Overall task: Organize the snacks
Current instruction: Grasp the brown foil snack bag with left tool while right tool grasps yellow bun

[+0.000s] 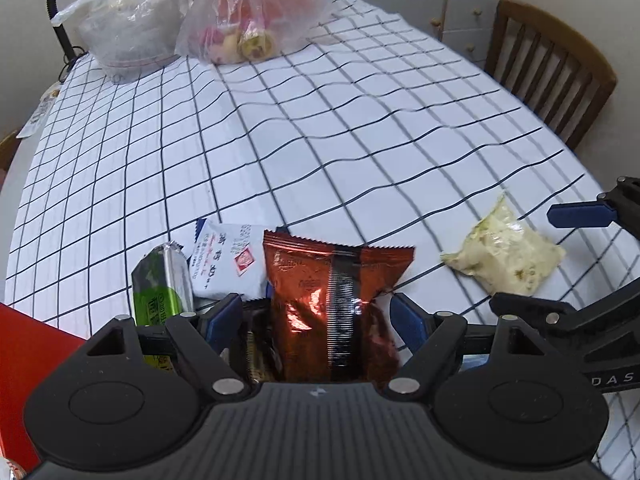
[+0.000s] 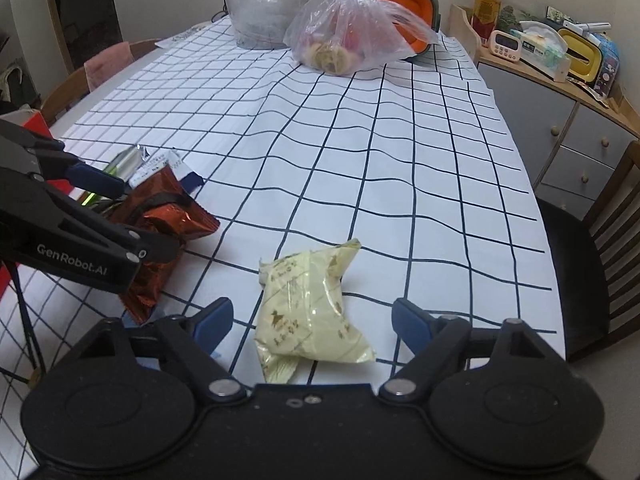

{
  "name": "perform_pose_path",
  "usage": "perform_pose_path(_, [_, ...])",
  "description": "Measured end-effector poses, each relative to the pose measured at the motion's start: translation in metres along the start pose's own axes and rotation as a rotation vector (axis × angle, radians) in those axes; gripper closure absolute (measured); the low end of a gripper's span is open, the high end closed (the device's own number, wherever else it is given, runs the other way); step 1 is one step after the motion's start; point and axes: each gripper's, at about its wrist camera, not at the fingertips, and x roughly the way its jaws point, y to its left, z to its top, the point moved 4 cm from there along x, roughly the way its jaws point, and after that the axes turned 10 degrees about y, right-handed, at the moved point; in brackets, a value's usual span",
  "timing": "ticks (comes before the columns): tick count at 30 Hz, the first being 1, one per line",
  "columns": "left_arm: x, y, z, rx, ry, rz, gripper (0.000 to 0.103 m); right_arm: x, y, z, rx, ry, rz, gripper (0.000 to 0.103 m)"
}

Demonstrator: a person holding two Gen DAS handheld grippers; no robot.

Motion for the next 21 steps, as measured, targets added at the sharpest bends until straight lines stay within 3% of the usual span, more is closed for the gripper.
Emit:
perform_pose_path(3, [0.004,0.001,0.000,-0.008,0.010,0.002,0.024,0.004,0.002,0.001,-0.009,0.001,-0.010,0.024])
perform_pose_path(6, [0.005,0.001,0.001,-0.014,0.010,-0.005,0.038,0.007,0.004,0.001,-0.021,0.006,-0.025,0.032])
perform_pose_path(11, [0.003,0.002,0.000,-0.032,0.007,-0.012,0.052,0.006,0.005,0.001,-0.025,0.000,-0.026,0.057])
perform_pose_path(14, [0.002,0.003,-0.001,-0.051,0.012,-0.034,0.062,0.002,0.006,0.001,-0.022,-0.010,-0.022,0.067])
perform_pose_path(21, [-0.008,0.002,-0.006,-0.079,0.001,-0.050,0.065,-0.021,0.005,-0.003,0.015,-0.037,-0.014,0.070])
